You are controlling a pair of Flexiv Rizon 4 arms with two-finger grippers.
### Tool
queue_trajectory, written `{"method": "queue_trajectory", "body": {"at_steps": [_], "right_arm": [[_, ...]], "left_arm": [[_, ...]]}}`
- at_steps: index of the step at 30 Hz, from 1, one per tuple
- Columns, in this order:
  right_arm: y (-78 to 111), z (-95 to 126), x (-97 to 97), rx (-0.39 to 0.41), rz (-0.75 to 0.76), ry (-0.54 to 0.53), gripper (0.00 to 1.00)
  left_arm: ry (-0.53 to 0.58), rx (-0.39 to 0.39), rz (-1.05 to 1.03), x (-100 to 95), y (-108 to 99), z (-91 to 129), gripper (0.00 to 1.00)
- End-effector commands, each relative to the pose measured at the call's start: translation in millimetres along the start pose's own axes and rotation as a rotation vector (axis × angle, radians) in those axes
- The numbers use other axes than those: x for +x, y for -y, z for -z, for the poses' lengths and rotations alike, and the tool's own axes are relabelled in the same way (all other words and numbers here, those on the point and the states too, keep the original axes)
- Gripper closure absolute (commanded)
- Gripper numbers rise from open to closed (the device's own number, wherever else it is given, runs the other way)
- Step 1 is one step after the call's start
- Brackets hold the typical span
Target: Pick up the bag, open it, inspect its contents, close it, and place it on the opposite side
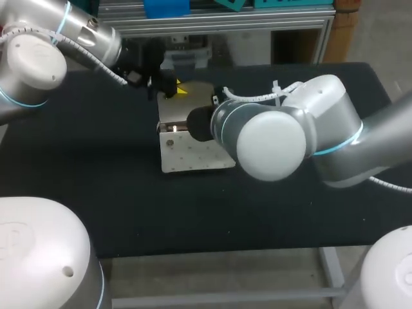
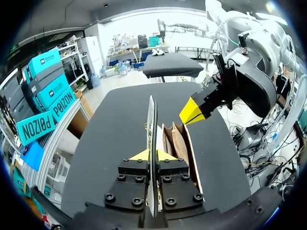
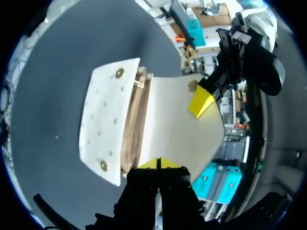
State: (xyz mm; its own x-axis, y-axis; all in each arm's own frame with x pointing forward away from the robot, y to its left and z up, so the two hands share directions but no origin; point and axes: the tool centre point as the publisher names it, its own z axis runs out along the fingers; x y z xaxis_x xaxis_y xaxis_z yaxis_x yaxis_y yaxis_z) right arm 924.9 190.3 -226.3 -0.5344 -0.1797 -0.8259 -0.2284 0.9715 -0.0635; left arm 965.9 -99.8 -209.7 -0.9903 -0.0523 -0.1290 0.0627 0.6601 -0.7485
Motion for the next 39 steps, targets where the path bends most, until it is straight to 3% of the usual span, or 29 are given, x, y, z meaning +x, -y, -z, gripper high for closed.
{"method": "queue_trajectory", "body": {"at_steps": [1,10,24,26,30,39], "right_arm": [[0.1,-1.8,13.3,0.000,-0.002,0.005,1.00],[1.6,-17.7,37.9,-0.011,-0.016,-0.032,1.00],[1.8,-42.2,77.5,-0.004,0.010,-0.038,1.00],[2.1,-44.0,83.1,-0.004,0.005,-0.038,0.84],[0.9,-38.7,90.9,-0.001,-0.012,0.004,0.62],[-4.7,-29.6,106.5,0.026,-0.042,0.053,0.63]], "left_arm": [[-0.054,0.022,0.020,-26.9,-18.0,-24.1,1.00],[-0.074,0.017,0.020,-55.6,-50.2,-50.8,1.00],[-0.103,0.000,-0.001,-37.8,-74.5,-72.6,1.00],[-0.101,-0.014,0.020,-36.7,-76.9,-75.3,1.00],[-0.109,-0.009,0.068,-37.9,-83.5,-80.4,1.00],[-0.123,0.001,0.130,-43.1,-95.7,-87.1,1.00]]}}
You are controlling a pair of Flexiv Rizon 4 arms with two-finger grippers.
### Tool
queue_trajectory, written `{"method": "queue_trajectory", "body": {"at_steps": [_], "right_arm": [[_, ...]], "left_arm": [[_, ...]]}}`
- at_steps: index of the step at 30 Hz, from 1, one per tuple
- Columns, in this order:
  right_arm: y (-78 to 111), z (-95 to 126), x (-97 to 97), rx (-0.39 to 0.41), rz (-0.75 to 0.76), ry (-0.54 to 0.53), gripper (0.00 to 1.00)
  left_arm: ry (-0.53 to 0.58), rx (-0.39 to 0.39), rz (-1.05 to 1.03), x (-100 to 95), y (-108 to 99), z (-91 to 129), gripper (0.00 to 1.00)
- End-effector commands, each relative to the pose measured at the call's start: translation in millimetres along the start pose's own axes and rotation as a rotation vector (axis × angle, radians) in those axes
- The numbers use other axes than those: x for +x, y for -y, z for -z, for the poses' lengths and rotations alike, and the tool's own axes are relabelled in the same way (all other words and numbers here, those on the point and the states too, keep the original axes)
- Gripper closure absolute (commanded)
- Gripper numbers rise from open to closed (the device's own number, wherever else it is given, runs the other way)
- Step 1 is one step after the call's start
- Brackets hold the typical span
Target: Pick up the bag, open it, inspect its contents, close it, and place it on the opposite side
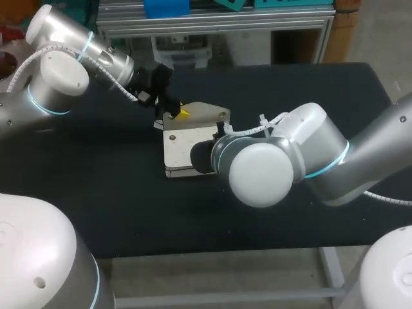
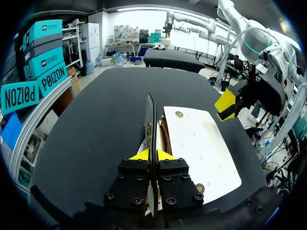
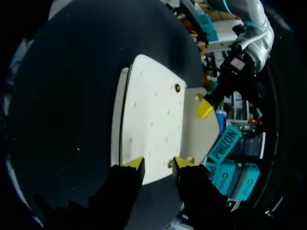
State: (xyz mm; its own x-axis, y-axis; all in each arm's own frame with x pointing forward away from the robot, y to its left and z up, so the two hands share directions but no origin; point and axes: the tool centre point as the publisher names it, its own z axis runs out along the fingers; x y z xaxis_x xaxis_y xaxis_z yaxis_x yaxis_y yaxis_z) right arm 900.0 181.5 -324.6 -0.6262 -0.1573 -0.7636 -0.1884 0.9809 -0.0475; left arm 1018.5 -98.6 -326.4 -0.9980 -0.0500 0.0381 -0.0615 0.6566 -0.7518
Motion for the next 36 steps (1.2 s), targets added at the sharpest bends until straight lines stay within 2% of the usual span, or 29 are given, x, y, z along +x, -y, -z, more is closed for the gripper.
{"method": "queue_trajectory", "body": {"at_steps": [1,8,20,36], "right_arm": [[-0.9,4.4,12.5,0.001,-0.011,0.164,0.63],[-0.3,14.5,22.2,0.004,-0.024,0.190,0.67],[8.2,4.8,46.8,0.010,-0.054,0.166,0.65],[7.9,-25.7,36.5,-0.016,-0.034,0.157,0.68]], "left_arm": [[-0.013,0.004,0.009,-7.5,-4.4,-5.3,1.00],[-0.014,-0.002,0.049,-16.8,-12.6,-8.8,1.00],[-0.033,-0.003,0.059,-17.4,-18.8,-14.7,1.00],[-0.064,-0.019,0.036,-14.9,-18.3,-20.8,1.00]]}}
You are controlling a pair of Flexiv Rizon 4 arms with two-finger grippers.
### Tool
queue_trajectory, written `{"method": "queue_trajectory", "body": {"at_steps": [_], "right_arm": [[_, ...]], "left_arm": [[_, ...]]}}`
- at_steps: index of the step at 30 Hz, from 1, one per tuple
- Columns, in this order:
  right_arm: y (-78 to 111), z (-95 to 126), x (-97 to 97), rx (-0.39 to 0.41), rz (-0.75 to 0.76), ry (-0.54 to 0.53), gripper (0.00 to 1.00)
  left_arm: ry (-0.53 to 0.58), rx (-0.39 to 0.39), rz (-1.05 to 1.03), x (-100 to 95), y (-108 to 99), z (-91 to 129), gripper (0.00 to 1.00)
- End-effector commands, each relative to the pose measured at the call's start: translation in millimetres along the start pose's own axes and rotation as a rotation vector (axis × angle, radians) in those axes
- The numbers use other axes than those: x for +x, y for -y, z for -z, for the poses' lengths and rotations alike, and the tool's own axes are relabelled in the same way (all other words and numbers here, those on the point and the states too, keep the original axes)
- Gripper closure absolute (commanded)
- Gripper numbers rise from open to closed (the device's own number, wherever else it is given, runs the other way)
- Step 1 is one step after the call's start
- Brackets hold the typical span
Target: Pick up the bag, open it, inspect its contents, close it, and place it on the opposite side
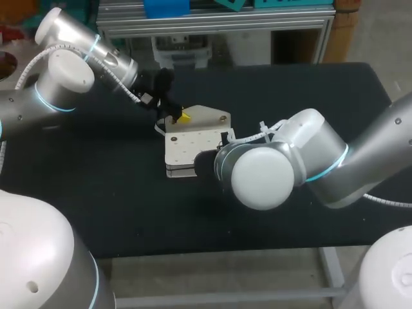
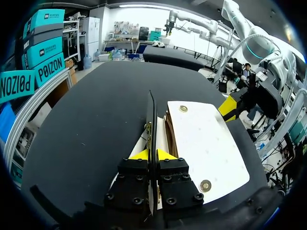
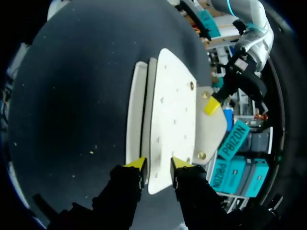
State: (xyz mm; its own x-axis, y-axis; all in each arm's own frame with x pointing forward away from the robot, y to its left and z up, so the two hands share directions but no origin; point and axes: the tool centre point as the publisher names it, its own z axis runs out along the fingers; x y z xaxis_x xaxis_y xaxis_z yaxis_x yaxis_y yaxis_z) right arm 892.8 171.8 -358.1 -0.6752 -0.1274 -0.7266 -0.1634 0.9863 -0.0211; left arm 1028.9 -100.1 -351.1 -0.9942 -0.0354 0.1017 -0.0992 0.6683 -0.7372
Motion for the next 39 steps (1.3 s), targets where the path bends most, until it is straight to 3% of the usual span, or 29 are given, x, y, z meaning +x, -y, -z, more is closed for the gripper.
{"method": "queue_trajectory", "body": {"at_steps": [1,8,9,12,26,34,39], "right_arm": [[1.4,-12.3,4.4,-0.023,0.004,0.212,0.68],[1.6,-19.3,6.8,-0.021,0.002,0.192,0.70],[1.8,-19.7,6.6,-0.021,0.001,0.191,0.75],[2.7,-20.5,5.2,-0.016,-0.004,0.191,1.00],[4.4,-22.8,5.2,0.009,-0.038,0.184,1.00],[4.4,-22.8,5.2,0.009,-0.038,0.184,1.00],[4.4,-22.8,5.2,0.009,-0.038,0.184,1.00]], "left_arm": [[-0.012,-0.003,-0.003,-3.9,-1.1,-3.2,1.00],[-0.021,-0.011,-0.003,-6.5,-2.7,-6.5,1.00],[-0.023,-0.012,-0.003,-6.7,-2.9,-6.9,1.00],[-0.027,-0.011,-0.007,-6.7,-3.1,-7.5,1.00],[0.023,0.014,-0.209,29.9,-2.4,-9.8,1.00],[0.132,-0.012,-0.342,62.9,-0.9,-20.6,1.00],[0.192,0.001,-0.395,73.7,-7.5,-30.5,1.00]]}}
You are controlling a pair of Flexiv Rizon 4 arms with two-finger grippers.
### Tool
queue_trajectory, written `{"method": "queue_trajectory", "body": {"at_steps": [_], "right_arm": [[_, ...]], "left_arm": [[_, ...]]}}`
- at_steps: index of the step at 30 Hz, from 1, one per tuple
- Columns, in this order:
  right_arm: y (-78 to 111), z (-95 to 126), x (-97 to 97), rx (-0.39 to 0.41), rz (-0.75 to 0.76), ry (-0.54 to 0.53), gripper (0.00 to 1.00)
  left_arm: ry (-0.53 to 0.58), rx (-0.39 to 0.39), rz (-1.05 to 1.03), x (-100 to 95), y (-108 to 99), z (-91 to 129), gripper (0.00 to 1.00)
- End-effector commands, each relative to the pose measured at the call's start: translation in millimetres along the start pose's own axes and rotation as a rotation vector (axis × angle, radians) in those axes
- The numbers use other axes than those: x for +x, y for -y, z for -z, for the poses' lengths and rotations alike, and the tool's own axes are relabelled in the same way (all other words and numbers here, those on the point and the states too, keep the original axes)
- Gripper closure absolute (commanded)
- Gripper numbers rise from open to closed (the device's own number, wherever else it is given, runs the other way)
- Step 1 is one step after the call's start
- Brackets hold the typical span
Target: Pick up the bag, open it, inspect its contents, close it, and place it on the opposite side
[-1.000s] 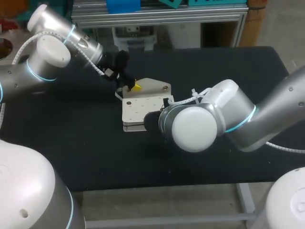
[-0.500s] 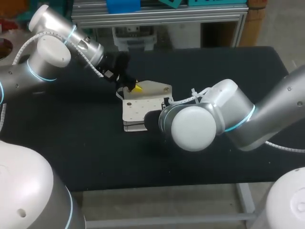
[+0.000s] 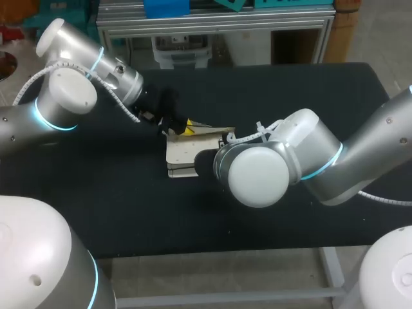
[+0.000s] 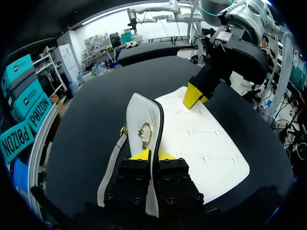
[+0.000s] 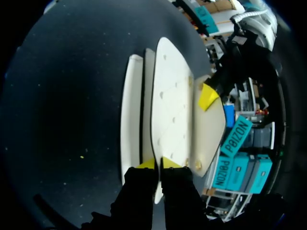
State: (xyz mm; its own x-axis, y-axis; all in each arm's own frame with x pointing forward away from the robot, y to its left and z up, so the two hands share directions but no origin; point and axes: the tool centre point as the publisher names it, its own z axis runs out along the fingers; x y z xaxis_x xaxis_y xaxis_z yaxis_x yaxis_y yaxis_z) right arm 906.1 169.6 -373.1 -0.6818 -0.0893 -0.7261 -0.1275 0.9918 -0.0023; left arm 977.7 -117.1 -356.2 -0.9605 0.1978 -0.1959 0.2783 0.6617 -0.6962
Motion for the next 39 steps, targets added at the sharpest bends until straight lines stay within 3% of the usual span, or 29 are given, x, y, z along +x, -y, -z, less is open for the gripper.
{"method": "queue_trajectory", "body": {"at_steps": [1,5,7,8,10,18,22,24,25,39], "right_arm": [[0.3,-3.1,3.0,-0.008,-0.001,0.185,1.00],[0.3,-3.1,3.0,-0.008,-0.001,0.185,1.00],[0.3,-3.1,3.0,-0.008,-0.001,0.185,1.00],[0.3,-3.1,3.0,-0.008,-0.001,0.185,1.00],[0.3,-3.1,3.0,-0.008,-0.001,0.185,1.00],[0.3,-3.1,3.0,-0.008,-0.001,0.185,1.00],[0.3,-3.1,3.0,-0.008,-0.001,0.185,1.00],[0.3,-3.1,3.0,-0.008,-0.001,0.185,1.00],[0.3,-3.1,3.0,-0.008,-0.001,0.185,1.00],[0.3,-3.1,3.0,-0.008,-0.001,0.185,1.00]], "left_arm": [[0.172,0.001,-0.018,26.3,-0.8,-13.2,1.00],[0.187,0.001,-0.027,28.4,1.9,-12.0,0.98],[0.205,0.004,-0.024,28.1,4.2,-7.5,0.67],[0.209,0.005,-0.023,27.5,5.2,-5.3,0.58],[0.228,0.002,-0.021,26.4,7.3,-0.9,0.54],[0.271,0.004,-0.042,21.1,16.8,12.7,0.62],[0.286,-0.006,-0.043,13.8,16.9,12.6,0.77],[0.299,-0.012,-0.041,10.9,15.4,11.3,0.96],[0.296,-0.009,-0.042,10.1,14.5,10.6,1.00],[0.306,0.014,-0.187,42.7,8.5,-0.6,1.00]]}}
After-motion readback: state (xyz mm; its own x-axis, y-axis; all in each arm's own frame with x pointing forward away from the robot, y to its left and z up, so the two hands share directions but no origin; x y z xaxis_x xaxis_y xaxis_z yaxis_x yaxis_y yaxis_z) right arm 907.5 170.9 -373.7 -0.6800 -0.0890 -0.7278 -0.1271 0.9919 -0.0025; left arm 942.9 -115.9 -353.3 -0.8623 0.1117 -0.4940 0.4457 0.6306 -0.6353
